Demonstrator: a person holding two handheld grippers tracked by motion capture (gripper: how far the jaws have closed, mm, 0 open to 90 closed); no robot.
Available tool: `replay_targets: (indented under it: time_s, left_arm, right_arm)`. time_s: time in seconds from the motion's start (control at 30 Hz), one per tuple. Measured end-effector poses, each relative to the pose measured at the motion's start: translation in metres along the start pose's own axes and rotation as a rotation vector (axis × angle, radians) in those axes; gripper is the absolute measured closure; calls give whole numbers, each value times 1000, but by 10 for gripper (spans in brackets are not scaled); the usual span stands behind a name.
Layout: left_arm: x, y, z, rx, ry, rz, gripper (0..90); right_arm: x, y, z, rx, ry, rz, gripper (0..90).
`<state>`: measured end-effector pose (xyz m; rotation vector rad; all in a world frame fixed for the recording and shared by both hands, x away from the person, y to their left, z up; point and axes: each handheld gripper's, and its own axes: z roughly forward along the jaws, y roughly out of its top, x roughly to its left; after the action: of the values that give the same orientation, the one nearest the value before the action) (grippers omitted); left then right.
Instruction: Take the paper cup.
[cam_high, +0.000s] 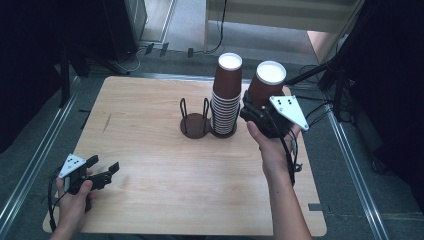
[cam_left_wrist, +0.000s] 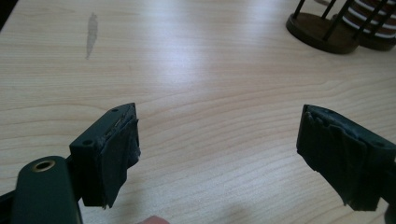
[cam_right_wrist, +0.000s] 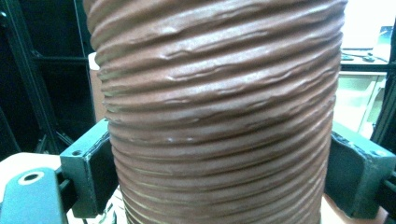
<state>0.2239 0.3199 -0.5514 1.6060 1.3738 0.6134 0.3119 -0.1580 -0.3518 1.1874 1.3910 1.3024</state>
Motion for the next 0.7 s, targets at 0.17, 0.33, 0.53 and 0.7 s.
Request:
replay_targets:
  time_s: [0.17, 0.33, 0.53, 0.7]
  left_arm:
    - [-2, 0, 0, 7, -2, 20, 134]
    - [-2, 1, -1, 15, -3, 34, 122]
    - [-2, 5, -1, -1, -5, 33, 122]
    - [-14, 10, 4, 3, -17, 58, 123]
  right_arm:
    - [-4, -12, -6, 4, 0, -5, 116]
    - [-7, -27, -11, 16, -2, -3, 116]
    - [-12, -45, -15, 38, 6, -6, 116]
    - [-12, -55, -18, 54, 12, -6, 116]
